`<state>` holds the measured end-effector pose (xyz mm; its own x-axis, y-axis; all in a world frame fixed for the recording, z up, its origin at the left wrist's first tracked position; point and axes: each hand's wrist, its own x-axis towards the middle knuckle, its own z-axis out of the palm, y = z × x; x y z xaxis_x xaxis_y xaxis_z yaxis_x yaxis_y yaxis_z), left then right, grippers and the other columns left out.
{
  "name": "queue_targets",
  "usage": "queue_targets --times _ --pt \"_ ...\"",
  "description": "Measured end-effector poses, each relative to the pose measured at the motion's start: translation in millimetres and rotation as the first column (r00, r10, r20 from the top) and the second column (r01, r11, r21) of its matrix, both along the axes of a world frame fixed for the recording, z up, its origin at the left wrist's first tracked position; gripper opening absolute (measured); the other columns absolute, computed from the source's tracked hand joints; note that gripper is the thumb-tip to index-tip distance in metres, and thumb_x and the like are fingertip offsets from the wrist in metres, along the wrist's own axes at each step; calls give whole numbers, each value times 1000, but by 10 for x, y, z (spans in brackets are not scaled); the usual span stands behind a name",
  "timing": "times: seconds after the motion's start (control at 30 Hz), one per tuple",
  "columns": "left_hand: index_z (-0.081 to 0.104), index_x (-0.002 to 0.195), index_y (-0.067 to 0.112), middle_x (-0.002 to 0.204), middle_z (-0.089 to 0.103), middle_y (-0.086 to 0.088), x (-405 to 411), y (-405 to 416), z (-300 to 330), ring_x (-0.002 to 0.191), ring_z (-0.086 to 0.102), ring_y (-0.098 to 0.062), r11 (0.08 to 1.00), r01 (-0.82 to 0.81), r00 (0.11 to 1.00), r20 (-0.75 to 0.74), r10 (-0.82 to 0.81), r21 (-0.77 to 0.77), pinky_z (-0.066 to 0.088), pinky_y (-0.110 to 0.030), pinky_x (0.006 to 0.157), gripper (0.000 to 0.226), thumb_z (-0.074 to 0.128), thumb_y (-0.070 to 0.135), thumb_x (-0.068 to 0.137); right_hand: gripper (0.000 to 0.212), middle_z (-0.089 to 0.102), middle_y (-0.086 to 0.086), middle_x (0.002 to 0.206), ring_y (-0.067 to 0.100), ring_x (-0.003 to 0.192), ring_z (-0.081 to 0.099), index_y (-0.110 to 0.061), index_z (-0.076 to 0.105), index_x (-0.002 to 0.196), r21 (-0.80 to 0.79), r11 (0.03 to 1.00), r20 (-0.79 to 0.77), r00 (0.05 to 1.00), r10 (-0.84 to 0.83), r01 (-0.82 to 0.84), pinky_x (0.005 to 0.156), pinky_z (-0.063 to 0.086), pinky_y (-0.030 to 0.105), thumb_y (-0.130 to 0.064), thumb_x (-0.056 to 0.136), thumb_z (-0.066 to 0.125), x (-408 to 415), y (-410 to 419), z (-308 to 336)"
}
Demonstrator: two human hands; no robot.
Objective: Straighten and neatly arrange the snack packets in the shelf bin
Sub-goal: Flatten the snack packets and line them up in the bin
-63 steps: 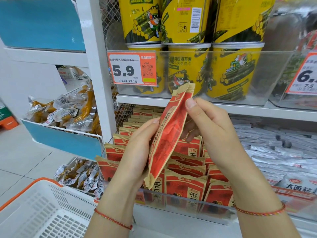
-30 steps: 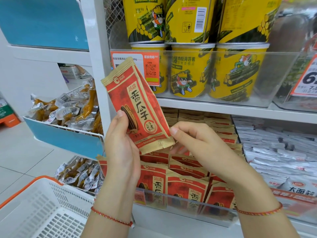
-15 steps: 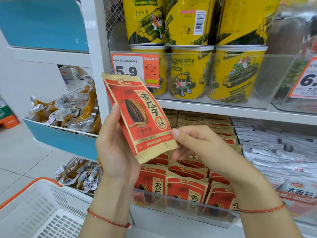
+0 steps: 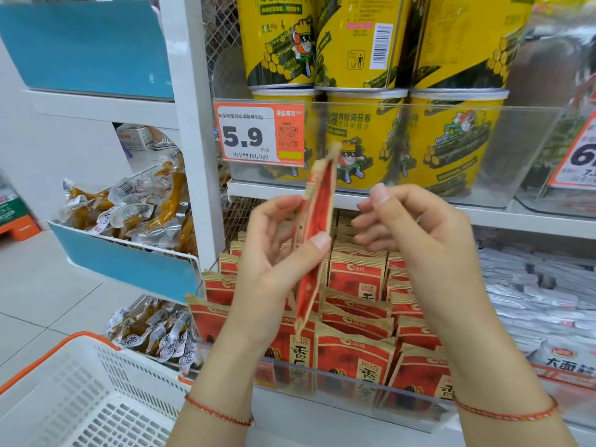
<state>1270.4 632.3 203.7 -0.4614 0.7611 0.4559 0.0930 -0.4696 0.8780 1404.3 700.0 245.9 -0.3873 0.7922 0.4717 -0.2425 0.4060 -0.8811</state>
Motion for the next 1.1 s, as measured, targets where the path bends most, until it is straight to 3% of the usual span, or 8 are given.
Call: queue_targets --times 0.2,0.47,0.57,0.67,0.8,0.9,1.0,1.1 --pt "58 119 20 122 65 0 42 -19 -12 117 60 -19 992 99 989 -99 -106 -75 47 -39 101 51 69 35 72 24 68 -6 67 6 59 62 -18 67 73 4 1000 -2 1000 -11 11 58 50 17 -41 75 62 -1 -9 2" --pt "59 117 19 124 65 -1 36 -19 -14 121 57 -26 987 140 986 -83 -147 -84 42 -55 104 48 67 35 72 22 69 -2 73 10 61 65 -27 60 70 59 996 20 998 62 -63 59 51 19 -30 90 56 2 22 -32" --pt "58 117 19 126 64 0 37 -18 -14 122 56 -24 987 138 984 -100 -146 -82 42 -52 105 48 66 35 73 24 69 -2 72 10 61 65 -29 61 67 38 995 9 996 88 -88 58 50 19 -28 89 52 5 37 -32" --pt "54 124 23 132 60 7 15 -36 -5 127 54 -17 979 156 968 -176 -177 -128 44 -38 104 52 66 36 75 25 67 3 68 11 59 63 -24 59 66 29 996 -38 996 81 -79 57 49 18 -24 89 52 7 27 -27" --pt "36 142 42 136 51 27 -18 -77 -8 128 48 1 939 204 917 -281 -282 -277 44 -26 102 79 68 48 70 25 62 15 65 16 57 59 -22 58 66 31 999 -119 993 -5 9 53 49 23 -23 90 52 3 0 -33" --pt "25 144 55 134 47 35 -58 -101 -33 127 45 9 897 234 901 -262 -345 -375 41 -22 100 91 68 57 65 25 63 7 65 15 58 59 -25 58 67 27 996 -161 984 -77 83 53 48 22 -25 91 52 21 11 -21" --pt "25 147 49 131 55 26 -92 -92 -46 123 53 2 900 235 919 -217 -328 -367 45 -27 99 99 72 54 61 23 66 2 71 14 59 62 -24 60 75 35 996 -153 985 -82 88 56 50 22 -23 96 51 34 16 -10" --pt "30 150 33 132 60 8 -123 -62 -60 118 61 -16 948 206 957 -152 -247 -242 50 -37 99 103 78 44 60 15 69 0 76 15 60 65 -25 64 86 27 999 -126 991 -35 39 59 52 23 -28 94 52 32 5 -1"
